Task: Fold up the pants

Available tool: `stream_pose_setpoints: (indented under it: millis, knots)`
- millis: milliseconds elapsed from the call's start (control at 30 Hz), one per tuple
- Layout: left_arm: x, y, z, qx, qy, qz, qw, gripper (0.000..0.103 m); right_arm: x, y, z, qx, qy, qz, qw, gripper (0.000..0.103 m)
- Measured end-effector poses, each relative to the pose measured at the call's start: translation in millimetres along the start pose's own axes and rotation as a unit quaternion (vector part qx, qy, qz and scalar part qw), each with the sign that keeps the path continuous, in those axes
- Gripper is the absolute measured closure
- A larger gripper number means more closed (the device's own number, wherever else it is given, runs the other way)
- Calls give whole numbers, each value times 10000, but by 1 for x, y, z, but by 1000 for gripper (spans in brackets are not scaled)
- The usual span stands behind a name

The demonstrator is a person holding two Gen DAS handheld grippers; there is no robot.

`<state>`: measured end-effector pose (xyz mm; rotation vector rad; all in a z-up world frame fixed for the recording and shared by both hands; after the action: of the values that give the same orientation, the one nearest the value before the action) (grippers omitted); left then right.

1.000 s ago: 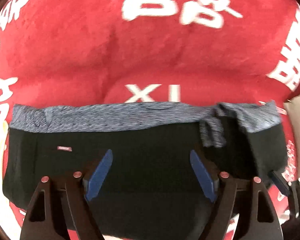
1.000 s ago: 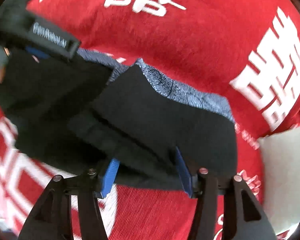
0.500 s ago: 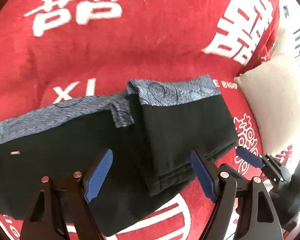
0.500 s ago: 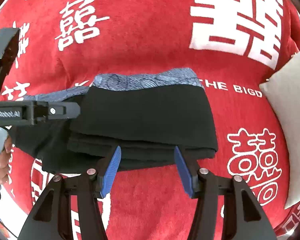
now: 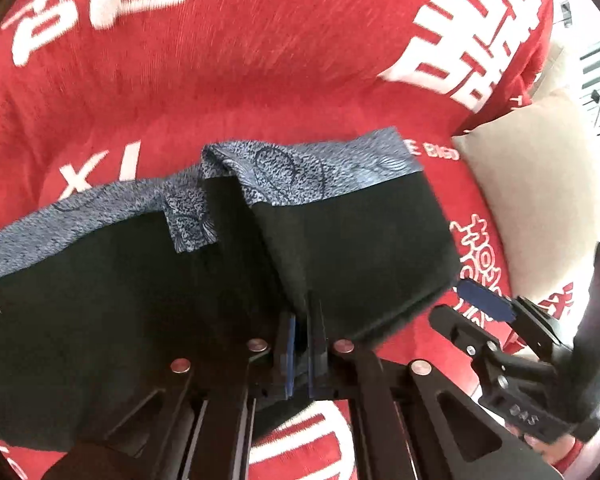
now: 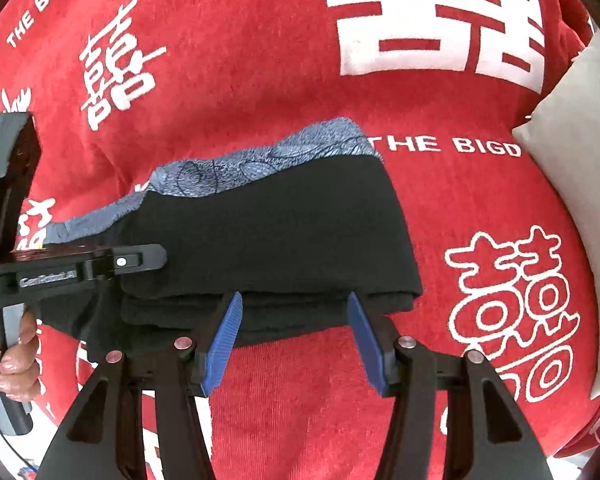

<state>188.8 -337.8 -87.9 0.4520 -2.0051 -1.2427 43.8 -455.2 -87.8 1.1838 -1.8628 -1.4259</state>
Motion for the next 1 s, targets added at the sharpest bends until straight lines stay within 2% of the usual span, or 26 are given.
stream_pose_setpoints:
  millis: [133,267,333,467,533,567,600,733,767,800,833,867,1000]
  knots:
    - [0,11,16,17,-52,-63,10000,98,0,8,-1,-23,34,-26,10000,44]
    - [-16,-13,39,-182,149,-122,9996,98,-5,-2,4,-199,133,-17,9997,44]
    - [-18,-19,44,-50,172,-87,9998,98,-7,-11,10,-344,161,-15,9993,44]
    - [-11,-10,46,43,74,-278,9996,97,-8,-17,16,-445,182,-48,9988,44]
    - [-11,-3,47,9,64,-436,9990,81,-7,-15,15,-463,170,-65,9988,44]
    - [-13,0,47,1,80,-571,9983,54,-7,-14,14,-460,156,-78,9988,44]
    - [-16,9,48,67,139,-730,9972,39,-6,-10,10,-427,119,-118,9989,44]
    - [-19,33,37,283,257,-909,9951,39,3,1,-10,-281,-64,-218,9993,44]
    - [-17,38,30,358,238,-928,9948,39,6,1,-17,-254,-120,-239,9993,47]
    - [-12,40,23,424,191,-906,9948,39,10,0,-28,-235,-197,-263,9992,54]
    - [-8,41,15,469,145,-878,9949,39,12,-2,-36,-252,-235,-267,9990,72]
    - [-3,40,7,513,93,-847,9950,39,16,-7,-47,-283,-286,-249,9989,77]
    - [14,13,-21,523,-54,-799,9954,39,21,-29,-89,-298,-473,-251,9981,77]
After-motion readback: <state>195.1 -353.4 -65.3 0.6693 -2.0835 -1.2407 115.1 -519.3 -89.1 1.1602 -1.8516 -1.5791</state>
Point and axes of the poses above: each gripper's, at about its wrist camera, not at the fingertips, and y roughly against the way its jaws point, x to its right, z to its underside, the point moved 3 cm from there along -y, roughly the way its jaws point, and after that the axes turned 11 degrees about -y, right-handed, at the moved point
